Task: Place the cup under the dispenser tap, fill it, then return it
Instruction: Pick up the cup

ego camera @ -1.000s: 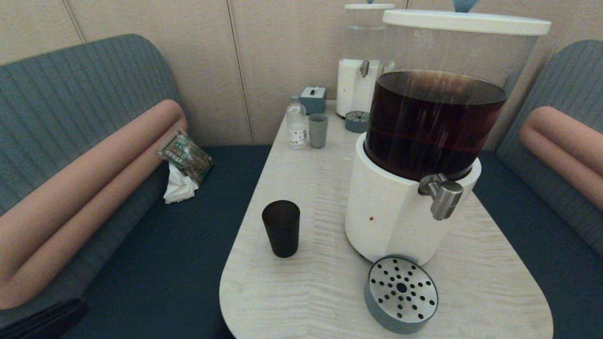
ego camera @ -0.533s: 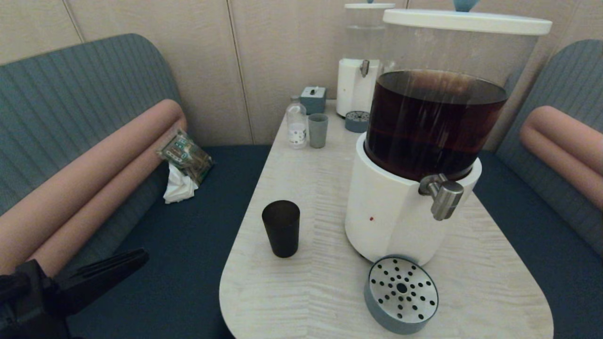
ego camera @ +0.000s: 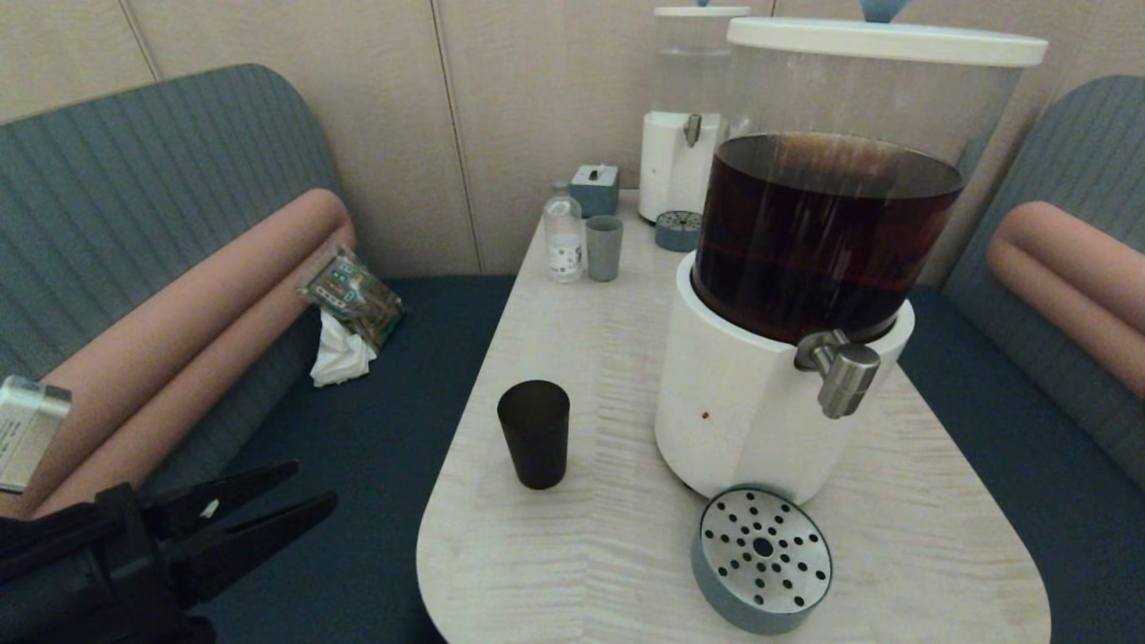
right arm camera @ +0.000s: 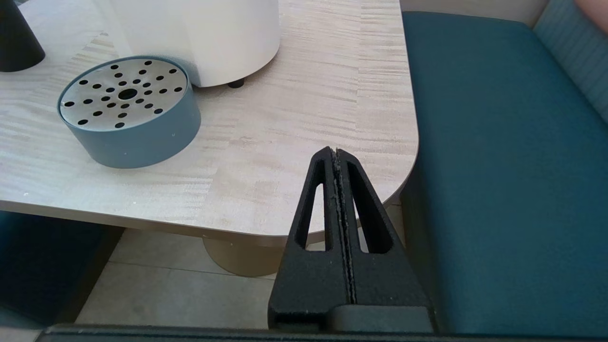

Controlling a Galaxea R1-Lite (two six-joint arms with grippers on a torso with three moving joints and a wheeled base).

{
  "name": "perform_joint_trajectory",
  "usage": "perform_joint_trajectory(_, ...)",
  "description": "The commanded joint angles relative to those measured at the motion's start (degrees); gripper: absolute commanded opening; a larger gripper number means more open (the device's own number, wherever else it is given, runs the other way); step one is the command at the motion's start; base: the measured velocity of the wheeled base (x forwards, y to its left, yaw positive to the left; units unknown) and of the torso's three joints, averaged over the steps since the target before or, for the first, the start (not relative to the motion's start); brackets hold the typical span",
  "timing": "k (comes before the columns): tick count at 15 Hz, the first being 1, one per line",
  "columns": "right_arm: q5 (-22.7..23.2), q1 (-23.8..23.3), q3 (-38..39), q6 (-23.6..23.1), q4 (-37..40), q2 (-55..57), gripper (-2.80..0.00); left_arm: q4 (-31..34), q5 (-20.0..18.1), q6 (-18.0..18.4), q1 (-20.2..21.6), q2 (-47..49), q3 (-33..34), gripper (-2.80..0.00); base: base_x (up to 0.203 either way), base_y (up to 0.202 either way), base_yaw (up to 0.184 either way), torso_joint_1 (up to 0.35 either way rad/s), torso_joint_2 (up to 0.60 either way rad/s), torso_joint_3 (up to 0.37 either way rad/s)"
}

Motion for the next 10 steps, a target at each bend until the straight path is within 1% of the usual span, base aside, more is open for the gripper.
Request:
perform_joint_trajectory(1,0.1,0.0,0.0,0.0,0.0,0.1,-2.80,-7.2,-1.9,2.0,0.0,8.5,1.7,0.00,0.000,0.000,0.000,0.000,0.00,0.000)
perform_joint_trajectory(2,0.1,0.0,0.0,0.0,0.0,0.0,-2.80,-13.2,-3.5,3.0,0.0,11.3,3.4,0.00,0.000,0.000,0.000,0.000,0.00,0.000)
perform_joint_trajectory(3,0.1,0.0,0.0,0.0,0.0,0.1,-2.80,-20.0,-6.8,3.6,0.0,14.0,5.3,0.00,0.000,0.000,0.000,0.000,0.00,0.000)
perform_joint_trajectory(4,0.1,0.0,0.0,0.0,0.0,0.1,-2.80,-25.1,-11.2,4.0,0.0,16.3,6.8,0.00,0.000,0.000,0.000,0.000,0.00,0.000)
perform_joint_trajectory(5,0.1,0.0,0.0,0.0,0.0,0.1,-2.80,-29.0,-14.7,4.1,0.0,18.3,7.2,0.00,0.000,0.000,0.000,0.000,0.00,0.000)
perform_joint_trajectory(6,0.1,0.0,0.0,0.0,0.0,0.0,-2.80,-31.9,-17.3,4.2,0.0,19.8,7.5,0.00,0.000,0.000,0.000,0.000,0.00,0.000)
perform_joint_trajectory(9,0.1,0.0,0.0,0.0,0.0,0.1,-2.80,-33.8,-19.0,5.0,0.0,24.4,7.3,0.00,0.000,0.000,0.000,0.000,0.00,0.000)
perform_joint_trajectory(10,0.0,0.0,0.0,0.0,0.0,0.0,-2.80,-35.9,-19.1,5.2,0.0,27.5,7.1,0.00,0.000,0.000,0.000,0.000,0.00,0.000)
